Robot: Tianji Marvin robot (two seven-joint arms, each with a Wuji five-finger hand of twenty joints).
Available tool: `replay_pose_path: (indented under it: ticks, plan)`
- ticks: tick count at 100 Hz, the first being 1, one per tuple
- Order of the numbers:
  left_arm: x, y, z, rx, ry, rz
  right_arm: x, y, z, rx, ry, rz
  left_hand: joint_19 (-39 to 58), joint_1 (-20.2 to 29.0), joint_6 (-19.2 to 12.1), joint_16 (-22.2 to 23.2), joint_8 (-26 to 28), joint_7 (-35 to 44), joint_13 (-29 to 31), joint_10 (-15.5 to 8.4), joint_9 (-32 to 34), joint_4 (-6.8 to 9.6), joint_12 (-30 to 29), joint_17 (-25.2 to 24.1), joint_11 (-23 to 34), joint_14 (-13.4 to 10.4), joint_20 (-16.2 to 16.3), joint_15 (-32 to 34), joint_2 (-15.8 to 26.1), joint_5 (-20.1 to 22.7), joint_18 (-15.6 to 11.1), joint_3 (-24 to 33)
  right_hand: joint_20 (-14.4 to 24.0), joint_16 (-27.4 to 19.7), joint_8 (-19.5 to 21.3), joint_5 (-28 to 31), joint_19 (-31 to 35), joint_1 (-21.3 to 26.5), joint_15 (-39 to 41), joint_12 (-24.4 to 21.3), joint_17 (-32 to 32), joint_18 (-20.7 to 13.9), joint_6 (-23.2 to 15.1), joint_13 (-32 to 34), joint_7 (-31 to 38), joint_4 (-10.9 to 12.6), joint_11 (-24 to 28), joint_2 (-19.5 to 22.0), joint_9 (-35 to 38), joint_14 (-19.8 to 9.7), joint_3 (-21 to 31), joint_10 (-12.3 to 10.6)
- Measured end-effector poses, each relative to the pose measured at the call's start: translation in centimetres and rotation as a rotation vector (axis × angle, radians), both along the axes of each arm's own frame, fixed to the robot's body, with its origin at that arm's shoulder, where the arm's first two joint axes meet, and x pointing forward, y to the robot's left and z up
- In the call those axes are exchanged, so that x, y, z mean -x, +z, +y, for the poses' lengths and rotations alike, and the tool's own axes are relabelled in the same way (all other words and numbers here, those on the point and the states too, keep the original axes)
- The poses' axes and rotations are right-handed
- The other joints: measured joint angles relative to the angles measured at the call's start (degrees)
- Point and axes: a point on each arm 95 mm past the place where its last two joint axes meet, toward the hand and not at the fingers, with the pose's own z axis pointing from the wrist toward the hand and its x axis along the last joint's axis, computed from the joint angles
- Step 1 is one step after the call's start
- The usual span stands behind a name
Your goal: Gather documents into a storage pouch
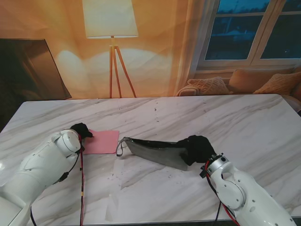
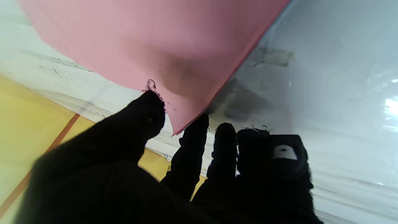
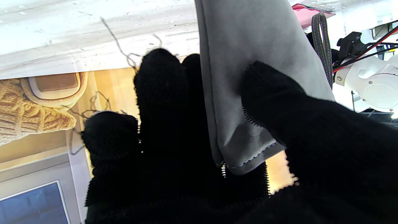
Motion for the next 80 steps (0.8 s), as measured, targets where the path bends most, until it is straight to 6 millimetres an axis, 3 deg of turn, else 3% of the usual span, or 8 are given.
replay_pose_path:
  ticks: [6,10,15,20,32,46,63,80]
  plan:
    - [-0.1,0.0,0.0,-0.001,0.002,-0.001,0.0,0.0,0.0,-0.001,0.000,-0.001,0.0,1.8,-0.1,0.0,1.3,2.7,0.2,0.0,0.0,-2.75,0.1,0.1,0.4,-0.1,0.0,0.0,-2.2,0.5,-0.1,0.7,0.0,0.0,0.0,0.0,0.0,0.0,0.0,0.0,0.0,0.0,0.0,0.0,0.0,0.0,0.0,0.0,0.0,0.0,0.0,0.0]
    - [-0.1,-0.1,-0.1,0.001,0.006,-0.004,0.0,0.0,0.0,-0.001,-0.001,-0.002,0.0,4.7,-0.7,0.0,1.4,4.4,0.3,0.0,0.0,-3.28,0.1,0.2,0.5,-0.1,-0.1,0.0,-2.8,0.9,-0.1,0.7,0.0,0.0,0.0,0.0,0.0,0.0,0.0,0.0,0.0,0.0,0.0,0.0,0.0,0.0,0.0,0.0,0.0,0.0,0.0,0.0]
    - [-0.1,-0.1,-0.2,0.008,0.017,-0.006,0.0,0.0,0.0,-0.002,-0.001,-0.003,0.0,7.6,-1.5,0.0,1.4,6.5,0.5,0.0,0.1,-5.34,0.1,0.5,0.5,-0.1,-0.3,0.0,-3.6,0.9,-0.1,0.6,0.0,0.0,0.0,0.0,0.0,0.0,0.0,0.0,0.0,0.0,0.0,0.0,0.0,0.0,0.0,0.0,0.0,0.0,0.0,0.0]
    - [-0.1,-0.1,-0.3,0.017,0.033,-0.008,0.0,0.0,0.0,-0.002,-0.002,-0.003,0.4,9.5,-2.2,-0.5,1.4,8.9,0.5,-0.2,0.1,-5.92,0.1,0.6,0.6,-0.1,-0.8,0.0,-4.4,0.9,-0.1,0.2,0.0,0.0,0.0,0.0,0.0,0.0,0.0,0.0,0.0,0.0,0.0,0.0,0.0,0.0,0.0,0.0,0.0,0.0,0.0,0.0]
    - [-0.2,-0.3,-0.7,0.037,0.062,-0.022,0.0,0.0,0.0,-0.001,-0.001,-0.003,0.4,14.3,-3.5,-2.9,1.3,14.6,0.3,-0.6,0.1,-5.48,-0.2,-0.2,0.5,0.0,-0.9,-0.9,-5.0,2.2,-0.1,-2.5,0.0,0.0,0.0,0.0,0.0,0.0,0.0,0.0,0.0,0.0,0.0,0.0,0.0,0.0,0.0,0.0,0.0,0.0,0.0,0.0]
    - [-0.3,-0.3,-1.1,0.066,0.080,-0.032,0.0,-0.1,0.0,-0.001,0.000,-0.001,-6.1,15.5,-4.1,-10.6,1.0,18.9,-5.0,-0.6,0.1,-5.45,-4.3,-8.1,-2.6,1.4,-1.5,-7.4,-4.4,5.2,0.9,-4.9,0.0,0.0,0.0,0.0,0.0,0.0,0.0,0.0,0.0,0.0,0.0,0.0,0.0,0.0,0.0,0.0,0.0,0.0,0.0,0.0]
    - [-0.3,0.1,-1.5,0.102,0.096,-0.047,0.0,-0.1,0.0,-0.003,0.000,0.001,-14.4,16.1,-4.1,-20.7,1.4,20.3,-8.4,-0.6,2.4,-5.45,-10.9,-17.8,-8.4,2.8,-9.8,-19.1,-4.0,5.2,2.5,-5.6,0.0,0.0,0.0,0.0,0.0,0.0,0.0,0.0,0.0,0.0,0.0,0.0,0.0,0.0,0.0,0.0,0.0,0.0,0.0,0.0]
    - [-0.2,0.3,-1.8,0.126,0.099,-0.049,0.0,-0.1,0.0,-0.004,0.001,0.002,-14.7,16.7,-4.1,-23.7,3.7,20.5,-8.9,-0.2,8.4,-5.44,-15.8,-18.6,-11.2,3.9,-12.0,-22.2,-4.0,5.2,3.2,-5.6,0.0,0.0,0.0,0.0,0.0,0.0,0.0,0.0,0.0,0.0,0.0,0.0,0.0,0.0,0.0,0.0,0.0,0.0,0.0,0.0]
